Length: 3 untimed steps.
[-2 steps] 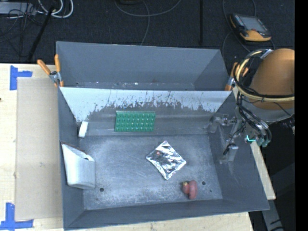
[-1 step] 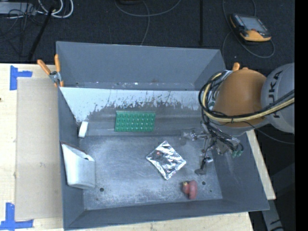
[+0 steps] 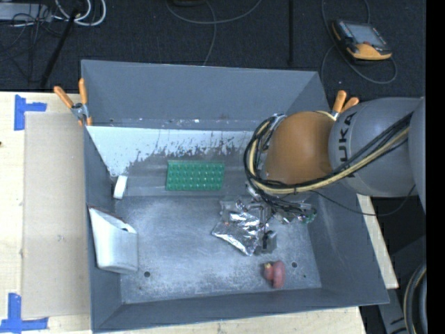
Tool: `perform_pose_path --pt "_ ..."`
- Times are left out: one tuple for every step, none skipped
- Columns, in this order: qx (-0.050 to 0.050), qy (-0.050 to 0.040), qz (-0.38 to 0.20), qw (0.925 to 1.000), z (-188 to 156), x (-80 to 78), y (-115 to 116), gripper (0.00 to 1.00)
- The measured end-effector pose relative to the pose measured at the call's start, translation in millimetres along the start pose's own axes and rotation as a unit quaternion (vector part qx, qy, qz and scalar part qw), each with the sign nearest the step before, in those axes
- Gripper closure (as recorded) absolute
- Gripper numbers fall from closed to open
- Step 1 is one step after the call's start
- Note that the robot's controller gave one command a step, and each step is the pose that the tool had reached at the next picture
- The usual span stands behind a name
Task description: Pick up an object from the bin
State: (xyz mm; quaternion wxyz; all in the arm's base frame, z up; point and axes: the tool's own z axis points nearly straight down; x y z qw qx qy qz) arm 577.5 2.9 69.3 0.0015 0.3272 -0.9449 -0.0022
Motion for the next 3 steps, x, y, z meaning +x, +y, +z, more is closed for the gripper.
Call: perform_pose_path --pt "0.002 -0.0005 0.000 1.0000 -2 0.3 -2 1.00" --pt "0.005 -0.0036 -0.133 0.9912 -159 6.1 13 1.00" --pt "0.002 -0.0014 -0.130 0.9915 -156 7.5 13 1.00"
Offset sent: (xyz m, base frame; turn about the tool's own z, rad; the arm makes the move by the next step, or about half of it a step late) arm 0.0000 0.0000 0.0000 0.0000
